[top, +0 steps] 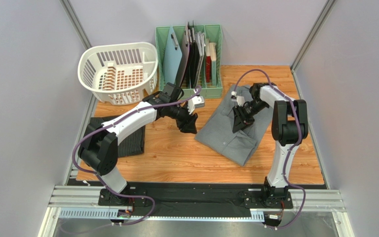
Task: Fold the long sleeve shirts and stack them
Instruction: Fold the shirt
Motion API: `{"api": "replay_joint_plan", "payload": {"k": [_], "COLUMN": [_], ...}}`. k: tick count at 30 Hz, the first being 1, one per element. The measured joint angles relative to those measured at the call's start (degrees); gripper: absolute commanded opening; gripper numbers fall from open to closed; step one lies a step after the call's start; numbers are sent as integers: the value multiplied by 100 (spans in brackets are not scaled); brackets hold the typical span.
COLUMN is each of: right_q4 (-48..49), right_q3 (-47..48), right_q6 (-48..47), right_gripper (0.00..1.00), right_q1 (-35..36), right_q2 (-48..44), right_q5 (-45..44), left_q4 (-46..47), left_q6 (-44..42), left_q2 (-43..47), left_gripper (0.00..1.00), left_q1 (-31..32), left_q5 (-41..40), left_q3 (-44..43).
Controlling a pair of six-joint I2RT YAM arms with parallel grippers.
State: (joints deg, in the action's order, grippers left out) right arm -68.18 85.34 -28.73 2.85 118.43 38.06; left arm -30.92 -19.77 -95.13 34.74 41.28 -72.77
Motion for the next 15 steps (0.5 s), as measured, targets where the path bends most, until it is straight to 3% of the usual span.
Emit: {"api": "replay_joint_plan", "payload": {"k": [2, 9, 15], "right_q4": [-44, -367, -815], "right_q3": [0, 83, 695], "right_q6": [-24, -177, -485], "right_gripper": [0, 0, 0], "right_q1": [-2, -2, -81], "right_q2": [-2, -275, -608], "right_q5": [7, 2, -37], "left_q4": [4, 4, 4], "left_q6": [-2, -4, -9], "left_q2": [0, 0, 0], "left_gripper": [55, 54, 54], "left_q1": [0, 0, 0], "left_q5": [0, 2, 4], "left_q3": [0, 11, 33]}}
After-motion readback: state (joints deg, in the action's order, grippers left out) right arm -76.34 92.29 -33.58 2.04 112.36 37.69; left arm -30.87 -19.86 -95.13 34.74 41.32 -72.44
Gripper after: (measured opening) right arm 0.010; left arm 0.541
